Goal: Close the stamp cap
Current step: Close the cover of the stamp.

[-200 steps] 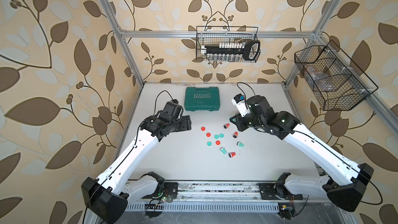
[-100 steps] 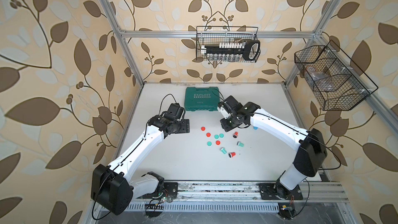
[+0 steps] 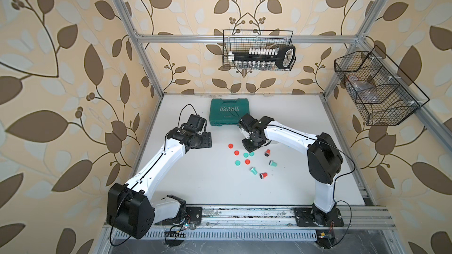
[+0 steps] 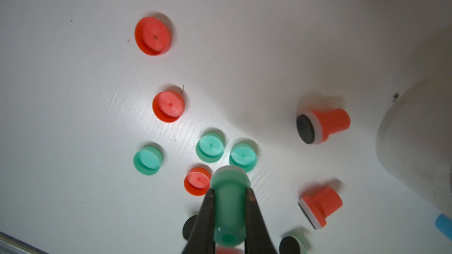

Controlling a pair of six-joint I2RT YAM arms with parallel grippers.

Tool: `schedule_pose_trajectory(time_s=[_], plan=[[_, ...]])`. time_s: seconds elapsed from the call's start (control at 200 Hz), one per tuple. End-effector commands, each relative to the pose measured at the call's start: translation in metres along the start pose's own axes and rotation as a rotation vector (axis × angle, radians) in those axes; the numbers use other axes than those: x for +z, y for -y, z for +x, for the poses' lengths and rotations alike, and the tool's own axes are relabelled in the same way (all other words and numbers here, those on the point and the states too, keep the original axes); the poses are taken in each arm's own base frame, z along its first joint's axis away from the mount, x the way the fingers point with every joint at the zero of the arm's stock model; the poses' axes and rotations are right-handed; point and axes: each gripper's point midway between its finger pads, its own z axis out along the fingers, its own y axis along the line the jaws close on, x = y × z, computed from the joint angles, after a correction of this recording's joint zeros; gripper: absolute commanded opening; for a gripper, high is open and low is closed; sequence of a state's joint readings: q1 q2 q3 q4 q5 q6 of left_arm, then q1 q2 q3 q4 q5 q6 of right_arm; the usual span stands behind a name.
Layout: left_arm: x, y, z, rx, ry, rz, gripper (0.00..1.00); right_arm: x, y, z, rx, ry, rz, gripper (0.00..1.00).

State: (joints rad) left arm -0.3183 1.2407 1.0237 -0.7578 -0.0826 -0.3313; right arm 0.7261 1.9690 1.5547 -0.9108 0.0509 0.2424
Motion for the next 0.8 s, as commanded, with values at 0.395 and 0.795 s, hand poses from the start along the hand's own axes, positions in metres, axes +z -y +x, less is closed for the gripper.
schedule_pose_trajectory(time_s=[0.395, 0.795], plan=[[-0.003, 0.004, -0.009, -0.009, 0.0, 0.044, 0.79, 0.024, 0.01, 0.009, -0.001, -0.082, 0.035, 0.0], [0.0, 0.005, -0.007, -0.013, -0.018, 0.051, 0.79, 0.039, 0.011, 0.017, -0.001, -0.114, 0.042, 0.0]])
